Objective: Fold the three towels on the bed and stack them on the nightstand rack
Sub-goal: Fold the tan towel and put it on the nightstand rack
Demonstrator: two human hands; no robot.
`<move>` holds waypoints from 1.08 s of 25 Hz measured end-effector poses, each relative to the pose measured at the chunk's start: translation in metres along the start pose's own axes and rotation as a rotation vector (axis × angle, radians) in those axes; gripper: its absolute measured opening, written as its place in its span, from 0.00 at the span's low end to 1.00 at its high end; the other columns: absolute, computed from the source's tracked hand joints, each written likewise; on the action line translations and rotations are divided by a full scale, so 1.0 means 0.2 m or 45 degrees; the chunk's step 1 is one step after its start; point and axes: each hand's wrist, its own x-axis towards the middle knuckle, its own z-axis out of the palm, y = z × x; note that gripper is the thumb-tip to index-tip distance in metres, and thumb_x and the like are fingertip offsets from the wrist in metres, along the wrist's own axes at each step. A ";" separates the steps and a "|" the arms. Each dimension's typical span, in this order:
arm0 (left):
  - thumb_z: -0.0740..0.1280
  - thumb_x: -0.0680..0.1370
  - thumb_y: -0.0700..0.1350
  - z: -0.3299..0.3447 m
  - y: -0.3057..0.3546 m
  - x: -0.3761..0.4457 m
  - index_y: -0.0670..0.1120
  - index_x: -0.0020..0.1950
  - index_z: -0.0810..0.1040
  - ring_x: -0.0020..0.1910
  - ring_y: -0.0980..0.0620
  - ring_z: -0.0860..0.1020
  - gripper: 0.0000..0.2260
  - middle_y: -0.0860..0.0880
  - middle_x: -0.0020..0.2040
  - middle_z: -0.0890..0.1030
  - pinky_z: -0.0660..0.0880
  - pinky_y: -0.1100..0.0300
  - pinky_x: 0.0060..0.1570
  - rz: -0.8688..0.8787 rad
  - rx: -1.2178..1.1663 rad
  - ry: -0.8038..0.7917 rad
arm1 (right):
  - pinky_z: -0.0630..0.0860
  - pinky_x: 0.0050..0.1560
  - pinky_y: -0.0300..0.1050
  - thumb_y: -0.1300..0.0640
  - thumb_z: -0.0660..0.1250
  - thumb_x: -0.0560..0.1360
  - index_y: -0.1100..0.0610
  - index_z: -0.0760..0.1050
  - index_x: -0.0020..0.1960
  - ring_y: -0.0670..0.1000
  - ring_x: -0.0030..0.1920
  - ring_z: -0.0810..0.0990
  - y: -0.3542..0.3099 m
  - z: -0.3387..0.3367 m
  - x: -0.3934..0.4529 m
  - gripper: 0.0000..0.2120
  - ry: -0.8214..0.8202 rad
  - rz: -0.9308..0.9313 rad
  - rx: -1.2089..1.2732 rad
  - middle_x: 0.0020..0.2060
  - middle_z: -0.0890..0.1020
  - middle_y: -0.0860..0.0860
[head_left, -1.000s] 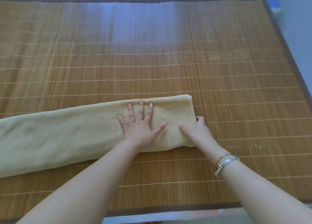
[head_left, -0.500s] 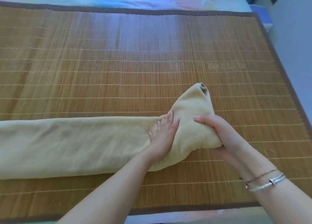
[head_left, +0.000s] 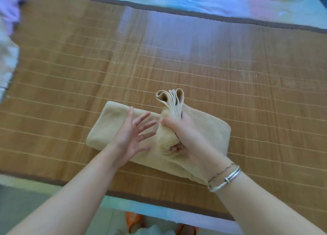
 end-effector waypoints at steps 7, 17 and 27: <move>0.48 0.75 0.72 -0.57 0.32 -0.11 0.53 0.65 0.74 0.60 0.42 0.78 0.32 0.47 0.61 0.79 0.74 0.41 0.60 -0.108 0.216 0.207 | 0.82 0.40 0.49 0.50 0.64 0.75 0.51 0.53 0.73 0.52 0.40 0.83 0.02 0.77 0.24 0.32 -0.095 0.138 -0.202 0.55 0.78 0.54; 0.62 0.80 0.41 -0.42 0.25 0.05 0.60 0.77 0.53 0.62 0.57 0.71 0.31 0.56 0.72 0.68 0.69 0.64 0.50 0.422 1.098 0.599 | 0.47 0.76 0.60 0.48 0.51 0.81 0.47 0.63 0.73 0.51 0.76 0.56 0.31 0.14 0.21 0.21 0.795 -0.635 -1.380 0.73 0.65 0.49; 0.60 0.81 0.50 -0.47 0.08 0.16 0.61 0.77 0.44 0.70 0.45 0.63 0.31 0.51 0.72 0.64 0.60 0.44 0.69 0.341 1.361 0.691 | 0.37 0.73 0.61 0.40 0.47 0.80 0.40 0.44 0.77 0.45 0.77 0.38 0.57 -0.06 0.34 0.27 0.545 -0.479 -1.455 0.78 0.45 0.42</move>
